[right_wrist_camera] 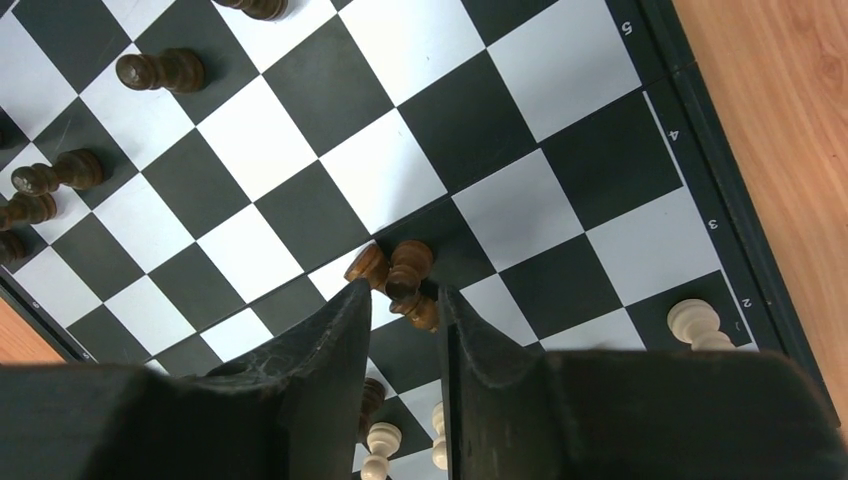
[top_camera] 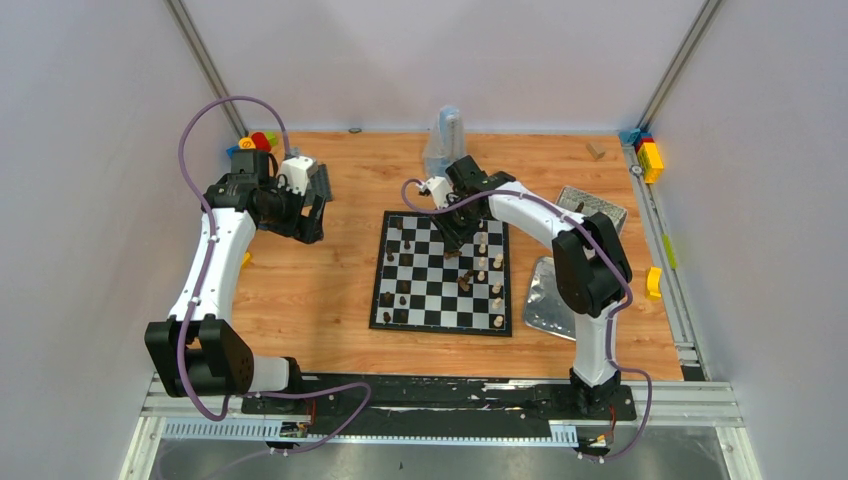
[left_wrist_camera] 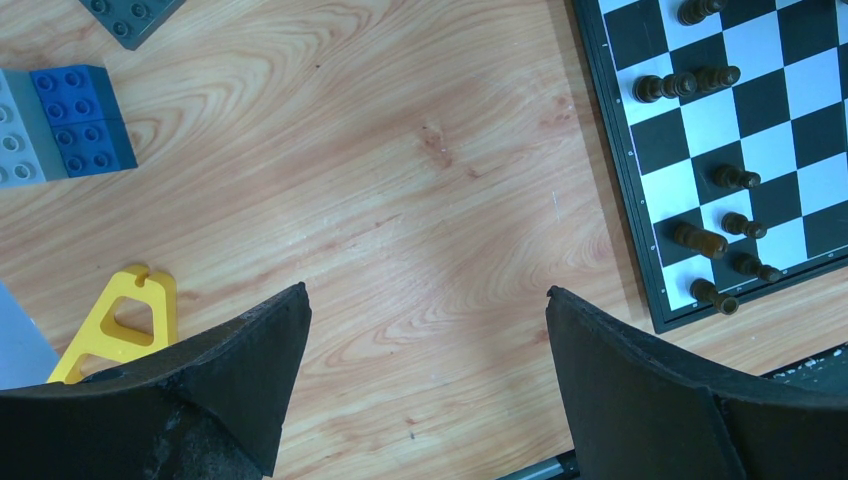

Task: Set up the chess pieces on the board
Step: Move the chess piece to the chessboard.

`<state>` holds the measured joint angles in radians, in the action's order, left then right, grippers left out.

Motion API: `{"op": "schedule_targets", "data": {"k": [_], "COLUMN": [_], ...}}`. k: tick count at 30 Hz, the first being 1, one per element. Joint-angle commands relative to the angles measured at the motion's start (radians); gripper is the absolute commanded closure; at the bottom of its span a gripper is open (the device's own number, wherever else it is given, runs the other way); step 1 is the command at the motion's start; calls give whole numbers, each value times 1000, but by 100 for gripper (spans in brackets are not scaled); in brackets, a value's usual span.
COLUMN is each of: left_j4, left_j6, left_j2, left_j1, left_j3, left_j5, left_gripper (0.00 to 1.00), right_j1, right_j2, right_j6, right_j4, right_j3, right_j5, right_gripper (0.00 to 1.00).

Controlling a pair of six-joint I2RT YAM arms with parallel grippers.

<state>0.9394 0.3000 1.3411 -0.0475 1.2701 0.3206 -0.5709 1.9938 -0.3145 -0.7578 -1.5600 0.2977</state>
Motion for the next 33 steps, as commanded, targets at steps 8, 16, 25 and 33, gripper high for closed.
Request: {"op": "schedule_targets", "data": {"k": [8,16,25,33], "left_j4": [-15,-15,-17,-17], "left_j6": [1,0,0,1], "left_j2": [-2,3,1,-1], "left_j1": [-8,-9,-9,-11], "left_j3": [12,16,13,7], "left_j5": [8,6,4,5], "left_gripper": [5,5,4,4], "right_j1": [-1,-4,-15,-14], "right_j2": [29,9,0,14], "right_j6": [9,14,5,0], "right_j4": [24,9,12,29], "right_j3": [-64,-95,-74,-44], "right_j5": [41,77,18,-21], "right_gripper": [83,95,78,74]}}
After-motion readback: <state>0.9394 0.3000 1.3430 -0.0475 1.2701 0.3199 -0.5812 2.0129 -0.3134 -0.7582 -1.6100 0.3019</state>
